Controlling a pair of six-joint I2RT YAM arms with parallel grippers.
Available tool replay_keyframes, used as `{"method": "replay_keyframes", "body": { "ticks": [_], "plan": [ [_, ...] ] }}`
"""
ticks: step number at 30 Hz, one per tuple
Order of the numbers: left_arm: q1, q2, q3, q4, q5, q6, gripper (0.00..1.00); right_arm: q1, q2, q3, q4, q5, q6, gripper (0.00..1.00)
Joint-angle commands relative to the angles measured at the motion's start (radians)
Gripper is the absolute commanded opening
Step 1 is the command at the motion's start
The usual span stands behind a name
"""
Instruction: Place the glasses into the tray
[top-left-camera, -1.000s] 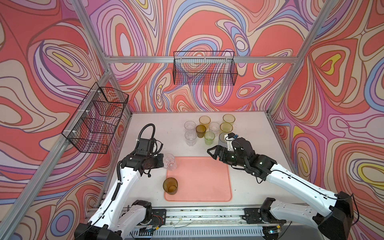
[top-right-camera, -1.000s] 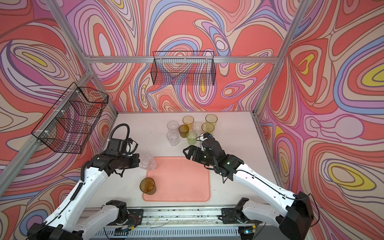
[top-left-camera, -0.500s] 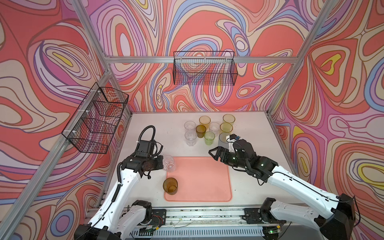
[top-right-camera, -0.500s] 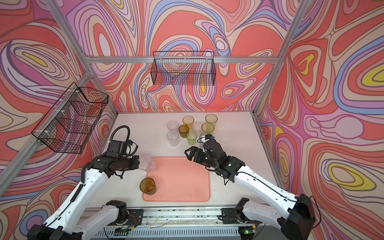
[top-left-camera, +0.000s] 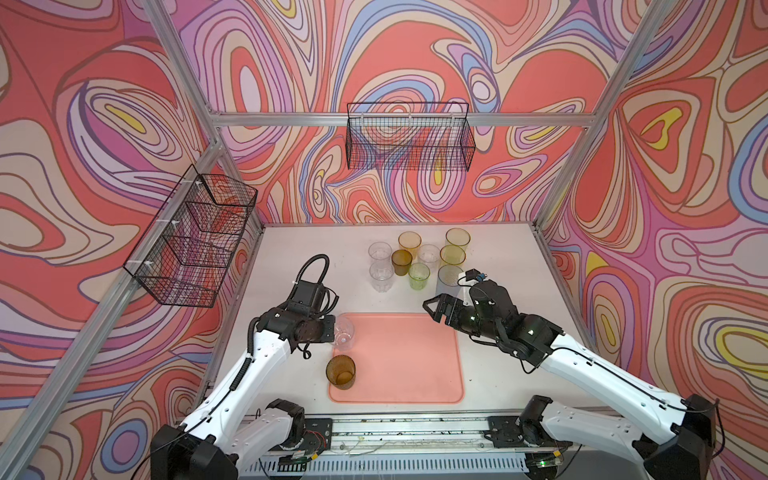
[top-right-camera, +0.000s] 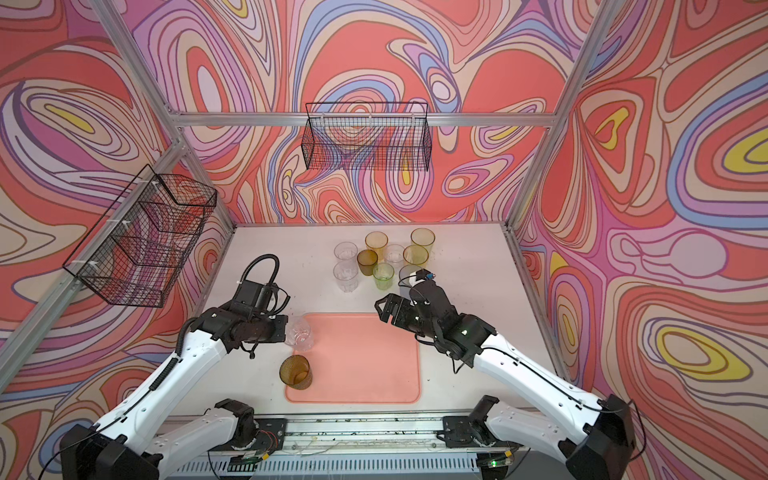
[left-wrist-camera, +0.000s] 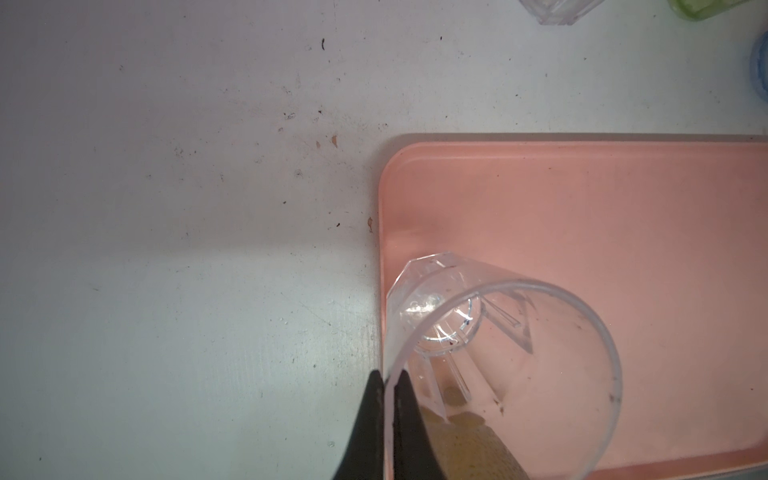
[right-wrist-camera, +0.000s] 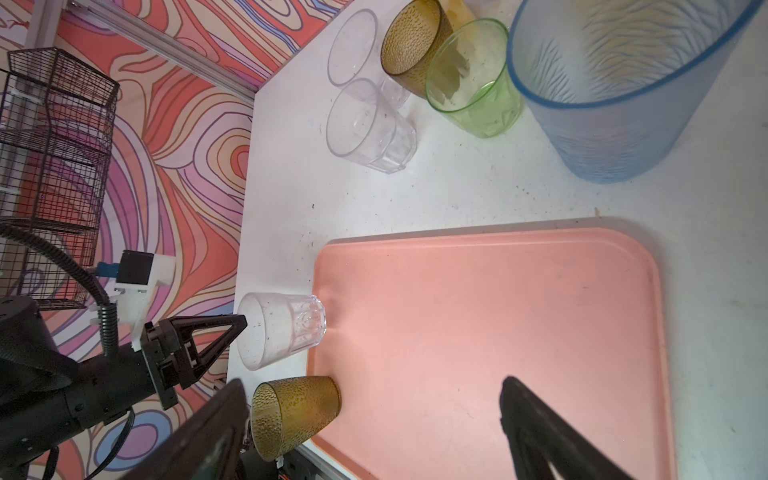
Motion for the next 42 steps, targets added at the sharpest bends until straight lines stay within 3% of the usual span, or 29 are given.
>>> {"method": "replay_keyframes", "body": {
  "ticks": [1,42],
  "plan": [
    [-0.003,0.003,0.007,-0.022,-0.040,-0.020,0.00,-0.005,-0.030,0.033,-0.057,0.054,-0.017,0.98],
    [-0.057,0.116,-0.014,-0.052,-0.036,-0.115,0.00,-0.005,-0.082,0.058,-0.185,0.183,-0.062,0.98]
  ]
}}
